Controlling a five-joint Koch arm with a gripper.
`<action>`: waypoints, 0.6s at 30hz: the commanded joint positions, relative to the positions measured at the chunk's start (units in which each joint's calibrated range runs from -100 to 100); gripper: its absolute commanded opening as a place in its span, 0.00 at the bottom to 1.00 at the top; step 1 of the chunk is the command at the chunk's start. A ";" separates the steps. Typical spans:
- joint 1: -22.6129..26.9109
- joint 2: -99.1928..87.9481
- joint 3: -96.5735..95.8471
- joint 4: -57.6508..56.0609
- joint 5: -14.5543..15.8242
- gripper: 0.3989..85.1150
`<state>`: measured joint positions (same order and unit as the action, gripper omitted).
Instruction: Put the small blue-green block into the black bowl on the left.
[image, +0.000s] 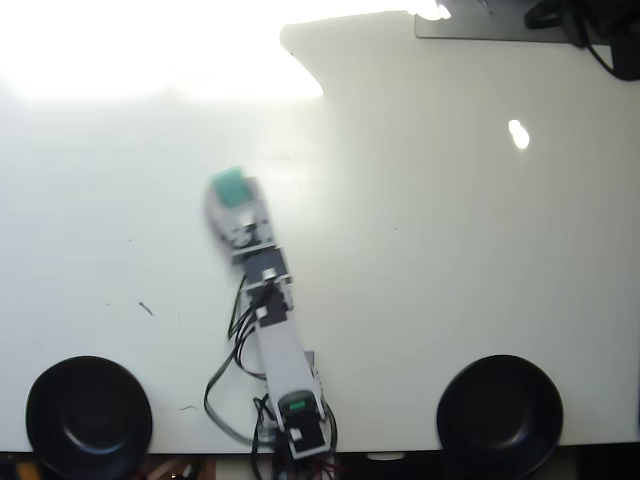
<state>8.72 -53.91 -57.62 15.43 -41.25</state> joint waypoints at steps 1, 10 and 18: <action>3.03 -6.88 4.01 -2.09 0.98 0.05; 14.80 -19.84 4.57 -8.58 3.42 0.03; 25.49 -24.45 5.68 -13.36 5.32 0.03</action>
<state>32.26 -76.89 -57.71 2.18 -36.17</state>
